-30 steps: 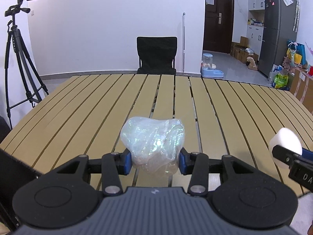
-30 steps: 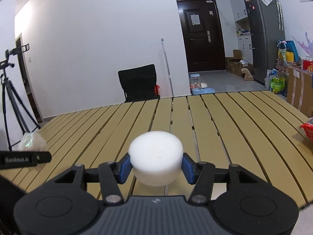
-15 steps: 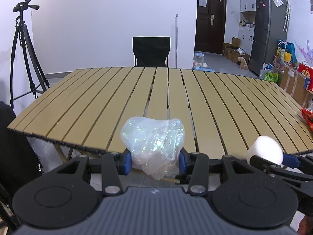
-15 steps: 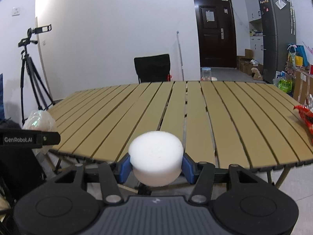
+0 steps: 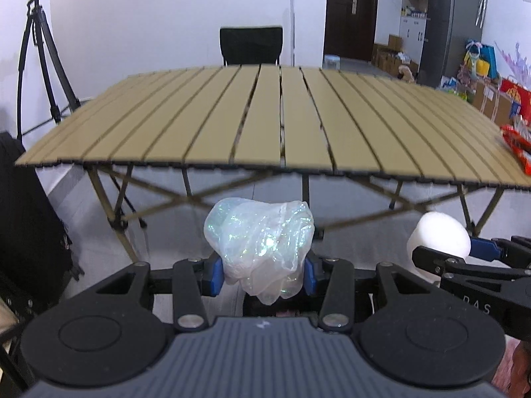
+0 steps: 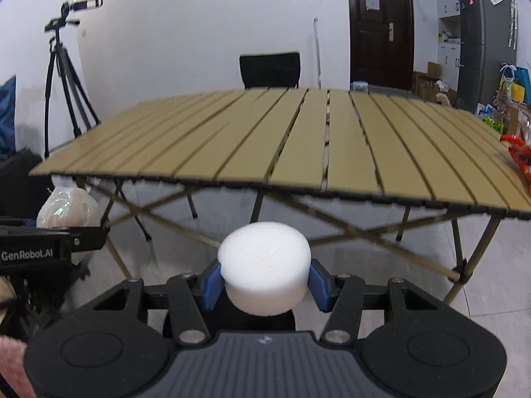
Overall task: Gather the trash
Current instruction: 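Carry the foam cylinder and plastic bag from the table over the black bin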
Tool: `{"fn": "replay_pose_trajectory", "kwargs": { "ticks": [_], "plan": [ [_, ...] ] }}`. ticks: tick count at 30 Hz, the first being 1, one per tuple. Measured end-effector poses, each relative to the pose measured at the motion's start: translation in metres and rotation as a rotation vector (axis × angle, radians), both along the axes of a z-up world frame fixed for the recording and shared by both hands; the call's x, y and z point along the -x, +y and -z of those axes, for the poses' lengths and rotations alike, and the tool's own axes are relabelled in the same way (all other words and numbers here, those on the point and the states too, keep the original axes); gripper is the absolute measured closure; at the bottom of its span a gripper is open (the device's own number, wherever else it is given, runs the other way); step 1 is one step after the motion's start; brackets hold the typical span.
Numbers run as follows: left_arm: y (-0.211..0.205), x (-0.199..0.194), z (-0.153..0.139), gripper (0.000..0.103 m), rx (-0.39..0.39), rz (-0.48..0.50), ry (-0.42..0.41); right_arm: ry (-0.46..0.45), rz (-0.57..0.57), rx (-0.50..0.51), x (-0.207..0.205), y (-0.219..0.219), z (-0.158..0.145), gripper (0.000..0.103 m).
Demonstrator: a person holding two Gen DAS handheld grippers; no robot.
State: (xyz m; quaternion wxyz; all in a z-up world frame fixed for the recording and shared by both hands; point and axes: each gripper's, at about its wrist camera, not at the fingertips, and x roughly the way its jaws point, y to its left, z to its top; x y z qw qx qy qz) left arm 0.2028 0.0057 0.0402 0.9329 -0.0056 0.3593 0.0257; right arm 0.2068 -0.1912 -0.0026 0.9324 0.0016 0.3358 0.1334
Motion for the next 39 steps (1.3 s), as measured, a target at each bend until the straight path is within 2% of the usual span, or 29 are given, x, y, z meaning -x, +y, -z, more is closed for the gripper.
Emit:
{"fn": "replay_pose_trajectory", "kwargs": {
  "ticks": [9, 27, 31, 39],
  "plan": [
    [0.002, 0.023, 0.048, 0.059, -0.001, 0.001, 0.103, 0.097, -0.021, 0.048, 0.017, 0.005, 0.039, 0.05],
    [0.025, 0.022, 0.122, 0.059, -0.008, -0.051, 0.276, 0.302, -0.06, 0.168, 0.02, 0.014, 0.116, 0.05],
    [0.028, 0.018, 0.133, 0.059, -0.017, -0.058, 0.304, 0.337, -0.064, 0.188, 0.018, 0.015, 0.129, 0.05],
    [0.045, 0.01, 0.143, 0.059, -0.001, -0.091, 0.343, 0.371, -0.065, 0.197, 0.01, 0.018, 0.136, 0.05]
  ]
}}
